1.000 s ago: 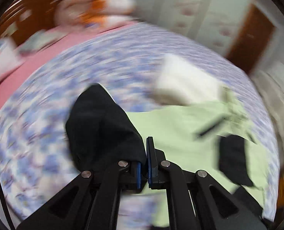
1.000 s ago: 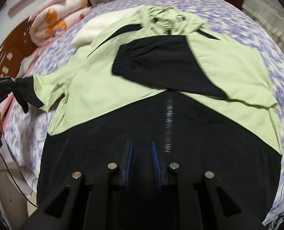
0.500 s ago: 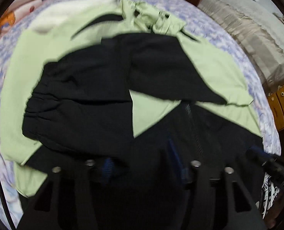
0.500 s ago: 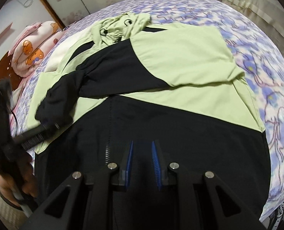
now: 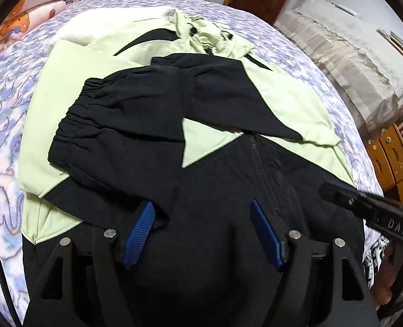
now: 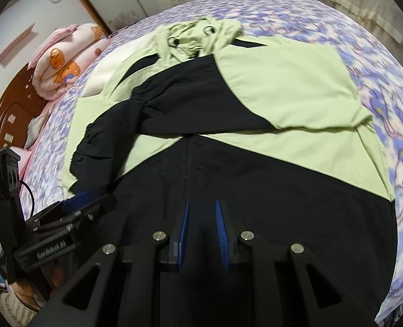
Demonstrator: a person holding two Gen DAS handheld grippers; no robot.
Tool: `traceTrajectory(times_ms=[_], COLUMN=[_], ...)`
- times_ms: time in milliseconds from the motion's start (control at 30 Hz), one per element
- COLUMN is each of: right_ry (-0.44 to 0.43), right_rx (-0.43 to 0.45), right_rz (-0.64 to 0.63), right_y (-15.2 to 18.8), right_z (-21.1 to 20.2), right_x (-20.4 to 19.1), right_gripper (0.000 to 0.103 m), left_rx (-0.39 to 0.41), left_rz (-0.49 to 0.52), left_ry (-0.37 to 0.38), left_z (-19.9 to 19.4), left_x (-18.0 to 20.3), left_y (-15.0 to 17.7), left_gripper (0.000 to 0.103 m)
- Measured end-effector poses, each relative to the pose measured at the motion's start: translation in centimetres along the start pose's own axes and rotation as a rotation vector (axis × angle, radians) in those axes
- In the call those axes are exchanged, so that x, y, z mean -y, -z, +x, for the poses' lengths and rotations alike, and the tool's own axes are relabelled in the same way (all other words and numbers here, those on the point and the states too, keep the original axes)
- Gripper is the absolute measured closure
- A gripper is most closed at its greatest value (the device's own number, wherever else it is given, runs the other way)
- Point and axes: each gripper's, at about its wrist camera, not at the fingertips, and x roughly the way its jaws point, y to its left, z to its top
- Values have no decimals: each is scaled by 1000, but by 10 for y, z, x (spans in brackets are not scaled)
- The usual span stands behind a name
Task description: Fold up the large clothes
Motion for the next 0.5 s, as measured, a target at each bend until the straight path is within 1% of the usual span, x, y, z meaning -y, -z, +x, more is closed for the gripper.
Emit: traceTrajectory(times_ms=[67,133,200,300,433,500], right_ry=[-11,-19,-22,-9,-15,-24], right_rx=[2,0,-12,-25,-10,-3], right_rz=[-11,-25,-54,-115,-162,-180], right_y=[-2,-3,-5,-6,-10,-12], right_z=[-1,-2,-1,3,5,6], right_x=[-7,-16,-28,-47,-74,-86], right_gripper=[83,83,83,83,83,83], left_rx=[12,44,88,129,220,251], left_rz=[28,39,25,3,-11,-32], left_ry=[-13,-26,-25,-36,-92,-96], left_z=[-3,-7,-14,-22,-36,-38], left_x=[4,5,0,-11,-30,-40], left_y=[4,7,17,28,40,45], left_gripper=[31,31,31,31,31,31])
